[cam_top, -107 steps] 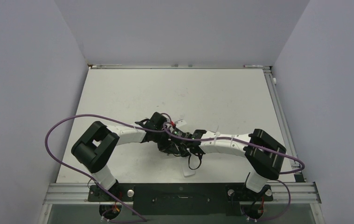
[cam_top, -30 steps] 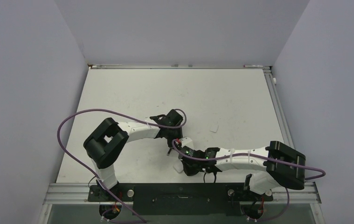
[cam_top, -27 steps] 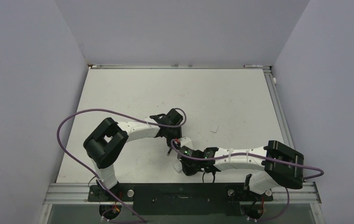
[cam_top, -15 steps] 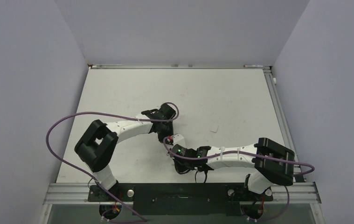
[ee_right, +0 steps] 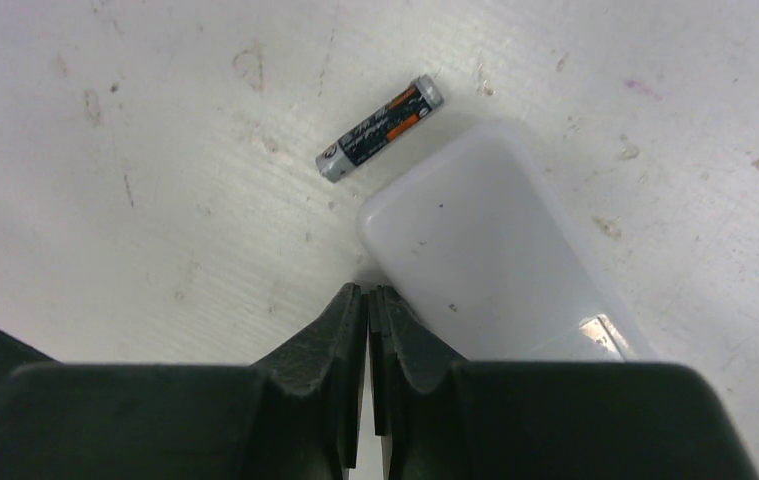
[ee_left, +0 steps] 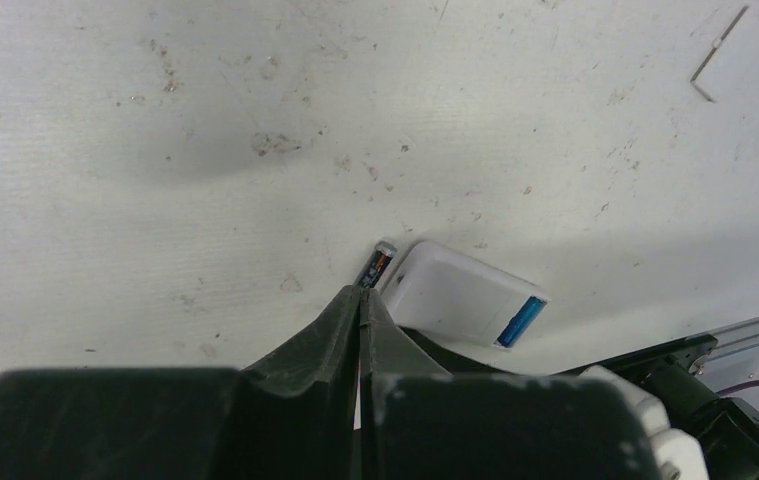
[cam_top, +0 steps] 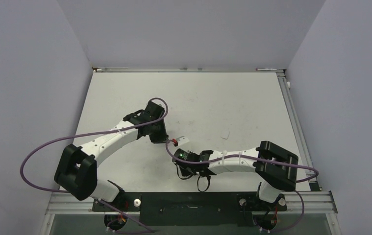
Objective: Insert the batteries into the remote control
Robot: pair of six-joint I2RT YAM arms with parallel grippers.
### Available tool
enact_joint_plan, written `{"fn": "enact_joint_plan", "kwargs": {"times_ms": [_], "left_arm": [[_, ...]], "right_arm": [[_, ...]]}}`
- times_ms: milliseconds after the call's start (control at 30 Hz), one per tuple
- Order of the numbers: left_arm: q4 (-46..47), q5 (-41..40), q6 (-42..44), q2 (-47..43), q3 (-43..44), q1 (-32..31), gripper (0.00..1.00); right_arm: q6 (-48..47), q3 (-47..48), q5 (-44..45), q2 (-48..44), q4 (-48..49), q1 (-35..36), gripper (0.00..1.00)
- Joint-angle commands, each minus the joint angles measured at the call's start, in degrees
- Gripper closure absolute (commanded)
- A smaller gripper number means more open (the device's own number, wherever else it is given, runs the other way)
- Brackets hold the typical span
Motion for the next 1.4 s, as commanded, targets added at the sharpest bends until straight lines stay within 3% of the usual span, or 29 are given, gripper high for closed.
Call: {"fn": "enact_joint_plan", "kwargs": {"times_ms": [0, 633, 833, 1100, 1367], "left_arm": [[-2.59, -1.74, 1.27, -4.14, -1.53, 0.46, 0.99], [-1.88, 1.70, 0.01, -11.61, -9.88, 0.97, 0.97], [-1.38, 2.35, -0.57, -12.09, -11.23, 0.98, 0.92], [-0.96, 2.95, -1.40, -13.09, -12.76, 1.01, 0.78], [-0.71, 3.23, -2.37, -14.68, -14.85, 0.98, 0.70]], "right_arm": [[0.72, 3.27, 4.64, 1.94, -1.65, -1.68, 0.91], [-0.46, 4.80, 6.16, 1.41, -3.79, -7.26, 0.91], [-1.82, 8.37, 6.08, 1.00, -4.99, -7.17, 0.91], [-5.15, 12.28, 4.53, -0.29, -6.65, -7.00, 0.72], [-4.65, 14.46, 2.10, 2.16, -7.73, -6.83, 0.62]]}}
